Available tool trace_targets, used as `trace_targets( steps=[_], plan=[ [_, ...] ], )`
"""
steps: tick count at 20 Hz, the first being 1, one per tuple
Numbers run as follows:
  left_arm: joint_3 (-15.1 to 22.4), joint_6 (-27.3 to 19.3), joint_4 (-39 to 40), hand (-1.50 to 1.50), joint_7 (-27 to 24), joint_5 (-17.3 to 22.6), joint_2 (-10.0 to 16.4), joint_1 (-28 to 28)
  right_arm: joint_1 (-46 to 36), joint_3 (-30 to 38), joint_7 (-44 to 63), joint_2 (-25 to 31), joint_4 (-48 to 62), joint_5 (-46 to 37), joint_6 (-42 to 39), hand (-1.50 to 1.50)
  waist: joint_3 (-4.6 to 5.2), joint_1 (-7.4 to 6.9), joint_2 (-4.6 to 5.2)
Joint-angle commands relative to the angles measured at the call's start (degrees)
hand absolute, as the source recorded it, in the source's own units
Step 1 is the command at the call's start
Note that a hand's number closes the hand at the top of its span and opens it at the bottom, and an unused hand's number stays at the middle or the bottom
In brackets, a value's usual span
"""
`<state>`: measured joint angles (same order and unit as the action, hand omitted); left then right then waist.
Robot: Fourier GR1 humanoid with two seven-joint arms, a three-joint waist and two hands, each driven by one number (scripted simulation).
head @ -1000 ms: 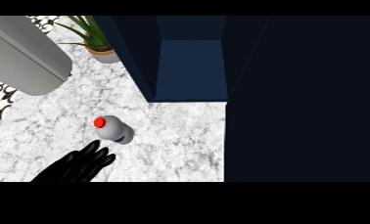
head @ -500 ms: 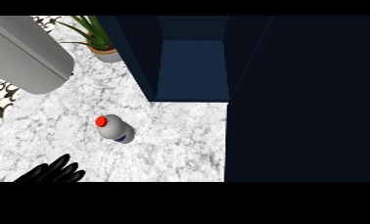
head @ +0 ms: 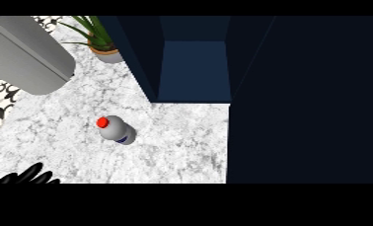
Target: Pick up the bottled water, place it into the cabinet and close the cabinet
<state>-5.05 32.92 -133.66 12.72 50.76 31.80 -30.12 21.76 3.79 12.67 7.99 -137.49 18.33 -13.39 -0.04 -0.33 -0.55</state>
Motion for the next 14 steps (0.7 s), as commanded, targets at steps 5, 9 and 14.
trace_targets(
  steps=[5,9,14],
  plan=[
    [-2.0,-2.2,-6.6,-1.5,-0.3,6.3,-0.1,-2.0,4.9,2.9,5.1,1.0,-12.4,10.7,-0.4,-1.5,0.02,0.94,0.05],
    [-7.5,-1.4,-3.4,-1.5,-2.5,7.0,-0.3,-3.0,7.0,4.1,3.6,0.4,-11.1,12.2,-1.7,-1.5,0.05,0.63,0.06],
    [-8.9,-2.1,1.9,-1.5,-2.1,5.8,-0.5,0.1,8.2,3.8,2.6,-0.7,-11.4,12.3,-2.7,-1.5,0.08,1.11,0.22]
  ],
)
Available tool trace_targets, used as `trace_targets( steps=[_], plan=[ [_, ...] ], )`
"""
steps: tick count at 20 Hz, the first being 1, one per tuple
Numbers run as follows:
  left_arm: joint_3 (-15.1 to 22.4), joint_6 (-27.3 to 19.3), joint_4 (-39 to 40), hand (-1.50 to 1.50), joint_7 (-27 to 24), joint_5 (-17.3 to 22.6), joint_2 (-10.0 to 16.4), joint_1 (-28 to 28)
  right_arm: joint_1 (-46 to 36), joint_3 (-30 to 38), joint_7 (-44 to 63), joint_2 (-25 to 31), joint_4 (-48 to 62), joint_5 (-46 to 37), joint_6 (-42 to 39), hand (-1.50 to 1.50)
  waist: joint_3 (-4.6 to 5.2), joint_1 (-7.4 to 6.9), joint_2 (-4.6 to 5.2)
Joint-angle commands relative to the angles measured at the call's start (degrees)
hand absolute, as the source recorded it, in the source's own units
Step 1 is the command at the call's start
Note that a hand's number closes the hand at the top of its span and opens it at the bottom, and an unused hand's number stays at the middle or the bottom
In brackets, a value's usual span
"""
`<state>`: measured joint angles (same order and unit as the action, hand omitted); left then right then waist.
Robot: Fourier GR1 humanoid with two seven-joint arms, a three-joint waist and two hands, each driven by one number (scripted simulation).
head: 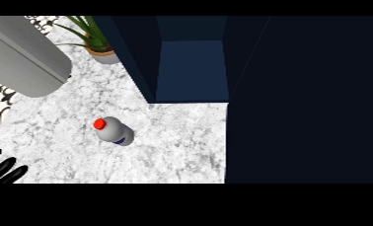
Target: Pick up the bottled water, place it into the cabinet and close the cabinet
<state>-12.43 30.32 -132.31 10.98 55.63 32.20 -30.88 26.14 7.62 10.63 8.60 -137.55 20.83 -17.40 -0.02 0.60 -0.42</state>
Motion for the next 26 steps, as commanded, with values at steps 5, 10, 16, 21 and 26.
trace_targets(
  steps=[5,10,16,21,26],
  plan=[
    [-2.4,2.8,5.2,-1.5,0.9,-1.6,-0.4,2.3,6.1,1.0,3.3,-1.1,-12.0,10.6,-0.5,-1.5,0.08,0.58,0.05],
    [0.8,2.4,12.8,-1.5,0.5,-9.3,-2.4,10.0,6.1,4.7,1.2,0.7,-9.4,14.0,-2.7,-1.5,0.1,1.7,0.26],
    [5.6,4.2,21.0,-1.5,-3.4,-21.8,-7.6,17.8,7.3,3.3,0.4,0.4,-9.3,12.4,-3.9,-1.5,0.11,1.53,0.28],
    [7.2,6.3,28.6,-1.5,-7.9,-29.4,-10.3,22.0,9.0,4.3,0.9,1.4,-10.7,15.8,-4.4,-1.5,0.16,1.78,0.28],
    [7.7,4.8,38.8,-1.5,-10.5,-34.7,-12.7,29.0,9.7,5.0,-1.0,1.0,-9.1,15.4,-5.1,-1.5,0.12,1.51,0.39]
  ],
)
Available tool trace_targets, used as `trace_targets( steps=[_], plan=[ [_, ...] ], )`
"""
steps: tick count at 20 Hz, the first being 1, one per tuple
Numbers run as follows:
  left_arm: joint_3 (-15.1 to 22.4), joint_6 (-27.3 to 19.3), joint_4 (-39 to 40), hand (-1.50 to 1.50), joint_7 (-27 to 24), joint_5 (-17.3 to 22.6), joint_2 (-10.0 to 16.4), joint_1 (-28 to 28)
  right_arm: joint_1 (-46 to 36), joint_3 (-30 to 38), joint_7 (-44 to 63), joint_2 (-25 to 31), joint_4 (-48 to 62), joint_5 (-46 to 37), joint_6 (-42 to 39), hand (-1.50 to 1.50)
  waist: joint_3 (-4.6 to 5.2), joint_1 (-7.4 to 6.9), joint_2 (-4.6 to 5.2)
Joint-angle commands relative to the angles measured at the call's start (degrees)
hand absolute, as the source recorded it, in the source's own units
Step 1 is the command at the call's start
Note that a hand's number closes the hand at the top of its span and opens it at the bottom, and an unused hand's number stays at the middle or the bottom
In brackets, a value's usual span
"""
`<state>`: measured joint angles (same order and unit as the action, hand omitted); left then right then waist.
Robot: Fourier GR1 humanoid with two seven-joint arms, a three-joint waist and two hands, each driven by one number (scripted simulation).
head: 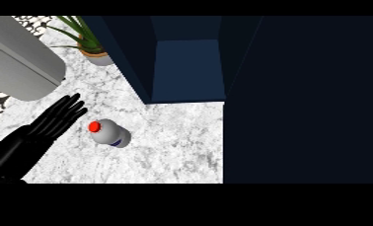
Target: Pick up the bottled water, place it into the cabinet and close the cabinet
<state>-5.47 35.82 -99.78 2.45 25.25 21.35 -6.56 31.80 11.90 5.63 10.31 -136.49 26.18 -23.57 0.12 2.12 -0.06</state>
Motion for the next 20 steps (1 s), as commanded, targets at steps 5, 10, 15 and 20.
trace_targets(
  steps=[5,10,15,20],
  plan=[
    [0.2,-1.2,11.6,-1.5,-7.5,-10.3,-3.1,5.9,5.7,1.4,1.6,-1.1,-9.7,10.9,-0.1,-1.5,-0.03,-0.4,-0.05],
    [1.3,-1.2,22.2,-1.5,-13.9,-16.4,-3.9,8.9,6.5,0.6,2.1,-0.5,-12.1,11.0,0.4,-1.5,0.06,-0.14,0.07],
    [2.6,-3.8,31.6,-1.5,-16.7,-20.6,-6.3,14.4,7.5,3.7,1.7,1.6,-10.7,14.7,-0.2,-1.5,0.02,-0.25,0.14],
    [2.7,-5.2,41.2,-1.5,-24.4,-25.6,-6.3,15.3,9.1,3.5,-0.8,1.4,-9.8,14.2,-1.9,-1.5,0.06,-0.01,0.17]
  ],
)
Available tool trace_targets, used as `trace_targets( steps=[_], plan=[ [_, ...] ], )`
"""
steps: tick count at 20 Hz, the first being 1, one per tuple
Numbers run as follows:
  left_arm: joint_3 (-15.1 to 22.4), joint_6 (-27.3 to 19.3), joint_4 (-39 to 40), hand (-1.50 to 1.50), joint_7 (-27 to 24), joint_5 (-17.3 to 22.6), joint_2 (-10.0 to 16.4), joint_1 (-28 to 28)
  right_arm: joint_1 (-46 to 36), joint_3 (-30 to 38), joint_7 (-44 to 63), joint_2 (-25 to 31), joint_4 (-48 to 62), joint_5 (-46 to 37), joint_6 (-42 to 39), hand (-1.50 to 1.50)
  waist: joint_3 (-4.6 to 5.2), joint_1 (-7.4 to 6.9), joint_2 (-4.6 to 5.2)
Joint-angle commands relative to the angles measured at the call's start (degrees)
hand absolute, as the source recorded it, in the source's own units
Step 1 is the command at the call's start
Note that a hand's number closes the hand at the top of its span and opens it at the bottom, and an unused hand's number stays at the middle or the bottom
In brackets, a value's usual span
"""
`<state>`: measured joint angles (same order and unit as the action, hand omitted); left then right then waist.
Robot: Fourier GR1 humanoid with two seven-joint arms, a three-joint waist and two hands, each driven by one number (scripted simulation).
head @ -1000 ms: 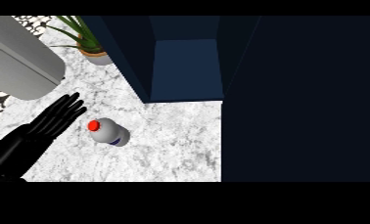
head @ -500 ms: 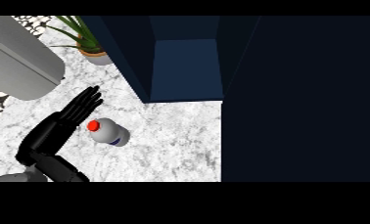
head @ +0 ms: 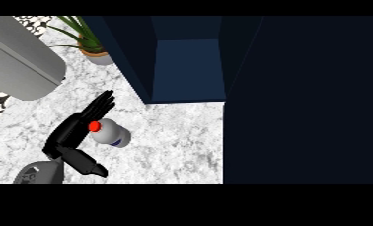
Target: Pick up the bottled water, place it into the cabinet and close the cabinet
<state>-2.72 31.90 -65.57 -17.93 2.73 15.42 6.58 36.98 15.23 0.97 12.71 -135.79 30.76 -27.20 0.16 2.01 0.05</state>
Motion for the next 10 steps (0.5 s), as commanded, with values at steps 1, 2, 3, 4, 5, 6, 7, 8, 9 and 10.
trace_targets(
  steps=[1,2,3,4,5,6,7,8,9,10],
  plan=[
    [-0.1,-1.3,8.5,-1.5,-5.3,-3.6,-0.2,2.4,5.3,-1.9,4.3,-1.8,-11.7,8.5,1.3,-1.5,0.03,0.11,0.04],
    [0.2,-3.8,11.2,-1.5,-7.4,-5.5,-1.5,4.3,6.1,0.7,2.0,-0.3,-10.3,10.2,-1.1,-1.5,0.03,0.75,0.03],
    [0.8,-3.3,12.1,-1.5,-7.7,-5.7,-1.9,5.5,2.6,0.5,4.2,0.3,-10.3,11.1,2.7,-1.5,0.04,-0.11,0.19],
    [-0.2,-4.4,13.5,-1.5,-10.2,-5.9,-1.8,4.2,5.5,1.8,3.4,1.2,-10.9,12.1,0.3,-1.5,0.04,0.18,0.05],
    [-0.5,-4.2,14.0,-1.5,-8.1,-4.8,-2.7,5.8,7.3,0.8,1.8,-0.8,-11.1,10.3,-0.6,-1.5,-0.03,0.11,-0.07],
    [-2.5,-1.0,19.5,-1.5,-10.4,-3.3,-0.6,8.3,6.5,-1.1,1.3,-1.4,-10.8,8.0,-0.5,-1.5,0.05,0.48,0.16],
    [-1.0,-1.7,19.9,-1.5,-15.5,-5.3,-1.5,4.2,6.4,0.1,1.7,-0.2,-9.5,10.5,-0.2,-1.5,0.06,0.01,0.15],
    [-1.1,0.3,20.5,-1.5,-14.1,-4.3,-1.3,5.3,8.6,0.6,0.6,-0.1,-11.2,11.3,-1.7,-1.5,0.04,0.37,0.0],
    [-1.6,-0.4,22.7,-1.5,-13.7,-4.0,-2.4,7.1,7.8,2.7,1.2,1.1,-10.5,11.8,-0.7,-1.5,0.02,0.03,0.07],
    [-1.9,5.2,23.9,-1.5,-15.8,-2.8,0.3,6.6,5.7,2.3,0.3,0.8,-8.5,10.7,0.0,-1.5,0.03,-0.35,0.14]
  ],
)
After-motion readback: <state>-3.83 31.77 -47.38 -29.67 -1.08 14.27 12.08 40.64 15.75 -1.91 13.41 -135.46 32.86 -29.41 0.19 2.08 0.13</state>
